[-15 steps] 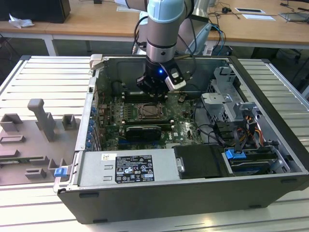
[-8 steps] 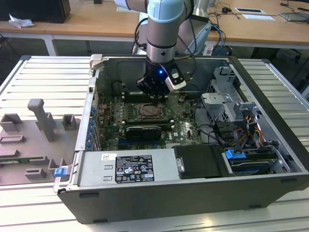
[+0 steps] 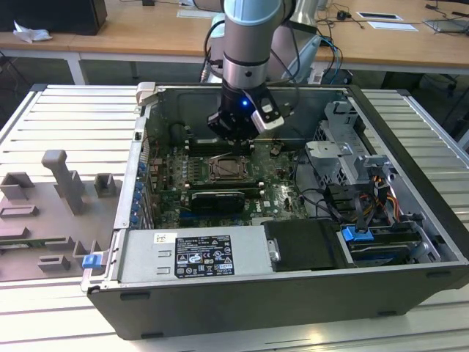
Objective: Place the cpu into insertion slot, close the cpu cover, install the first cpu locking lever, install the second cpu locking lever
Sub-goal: 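Install the first cpu locking lever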
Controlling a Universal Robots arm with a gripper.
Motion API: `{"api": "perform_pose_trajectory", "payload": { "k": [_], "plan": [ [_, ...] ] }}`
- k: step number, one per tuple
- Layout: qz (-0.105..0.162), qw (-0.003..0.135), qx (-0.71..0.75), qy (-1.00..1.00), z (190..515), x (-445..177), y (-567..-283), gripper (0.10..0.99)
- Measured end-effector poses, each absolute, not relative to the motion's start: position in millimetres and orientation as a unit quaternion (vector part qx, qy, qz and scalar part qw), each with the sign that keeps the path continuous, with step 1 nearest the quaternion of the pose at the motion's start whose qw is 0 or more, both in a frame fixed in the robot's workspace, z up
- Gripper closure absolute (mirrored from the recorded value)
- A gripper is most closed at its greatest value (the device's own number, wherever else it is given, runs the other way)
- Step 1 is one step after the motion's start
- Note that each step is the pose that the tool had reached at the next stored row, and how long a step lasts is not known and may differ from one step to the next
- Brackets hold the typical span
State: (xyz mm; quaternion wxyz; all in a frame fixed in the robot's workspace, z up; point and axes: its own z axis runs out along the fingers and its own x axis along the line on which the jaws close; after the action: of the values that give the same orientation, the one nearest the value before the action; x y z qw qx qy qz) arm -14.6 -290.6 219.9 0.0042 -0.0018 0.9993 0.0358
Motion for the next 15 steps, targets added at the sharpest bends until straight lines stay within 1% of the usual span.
{"api": "perform_pose_trajectory", "payload": {
  "k": [4,11,13,15],
  "plan": [
    [0.036,0.004,-0.002,0.999,230,-17,-291,0.98],
    [0.041,0.01,-0.002,0.999,232,-36,-291,0.98],
    [0.077,0.01,-0.002,0.997,233,-36,-291,0.98],
    [0.081,0.011,-0.002,0.997,232,-36,-291,0.98]
  ]
}}
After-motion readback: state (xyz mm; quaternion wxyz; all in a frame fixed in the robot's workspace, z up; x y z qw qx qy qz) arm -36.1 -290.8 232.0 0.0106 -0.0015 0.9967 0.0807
